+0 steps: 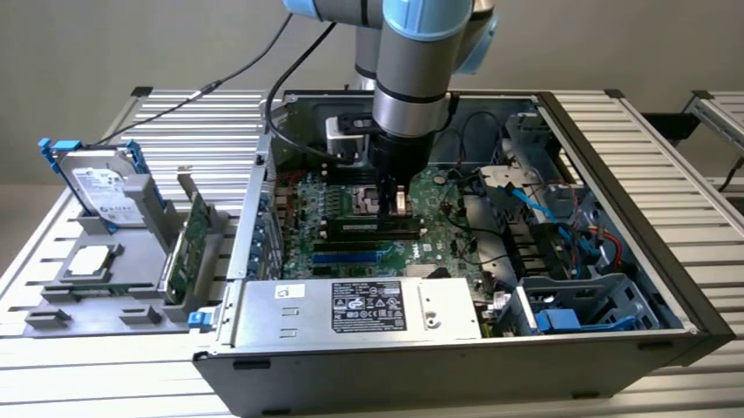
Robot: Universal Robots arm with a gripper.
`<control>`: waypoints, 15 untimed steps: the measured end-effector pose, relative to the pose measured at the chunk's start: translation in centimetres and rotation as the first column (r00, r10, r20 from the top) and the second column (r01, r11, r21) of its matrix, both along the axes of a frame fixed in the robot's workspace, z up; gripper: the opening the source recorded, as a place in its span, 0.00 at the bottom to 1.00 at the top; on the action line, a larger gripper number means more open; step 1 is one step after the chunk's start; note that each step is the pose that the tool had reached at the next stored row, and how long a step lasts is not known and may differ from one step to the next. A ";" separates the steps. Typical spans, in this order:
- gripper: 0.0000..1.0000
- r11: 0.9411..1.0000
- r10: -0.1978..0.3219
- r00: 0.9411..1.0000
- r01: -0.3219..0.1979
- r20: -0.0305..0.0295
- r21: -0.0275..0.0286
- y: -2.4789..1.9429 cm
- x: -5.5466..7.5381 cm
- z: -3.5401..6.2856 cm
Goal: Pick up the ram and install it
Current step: 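Insert the ram into the slot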
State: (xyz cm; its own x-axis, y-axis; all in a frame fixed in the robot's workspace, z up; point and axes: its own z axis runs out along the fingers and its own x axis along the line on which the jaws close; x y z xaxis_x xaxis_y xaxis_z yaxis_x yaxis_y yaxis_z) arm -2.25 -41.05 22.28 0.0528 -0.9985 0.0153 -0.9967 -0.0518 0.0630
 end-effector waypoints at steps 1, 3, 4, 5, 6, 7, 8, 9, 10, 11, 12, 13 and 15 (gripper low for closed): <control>0.14 1.000 0.000 1.000 0.000 0.000 0.000 0.00 0.0 0.00; 0.14 1.000 0.000 1.000 0.000 0.000 0.000 0.01 0.0 -0.02; 0.14 1.000 0.000 1.000 0.000 0.000 0.000 0.01 0.0 -0.02; 0.14 1.000 0.000 1.000 0.000 0.000 0.000 0.01 0.0 -0.02; 0.14 1.000 0.000 1.000 0.000 0.000 0.000 0.01 0.0 -0.02; 0.14 1.000 0.000 1.000 0.000 0.000 0.000 0.01 0.0 -0.02; 0.14 1.000 0.000 1.000 0.000 0.000 0.000 0.01 0.0 -0.03; 0.14 1.000 0.000 1.000 0.000 0.000 0.000 0.01 0.0 -0.03; 0.14 1.000 0.000 1.000 0.000 0.000 -0.001 0.01 0.0 -0.04; 0.14 1.000 0.001 1.000 -0.001 0.000 -0.001 0.01 0.0 -0.05; 0.14 1.000 0.001 1.000 -0.001 0.000 -0.002 0.01 0.0 -0.06; 0.14 1.000 0.002 1.000 -0.002 0.000 -0.002 0.01 0.0 -0.06; 0.14 1.000 0.002 1.000 -0.002 0.000 -0.003 0.01 0.0 -0.07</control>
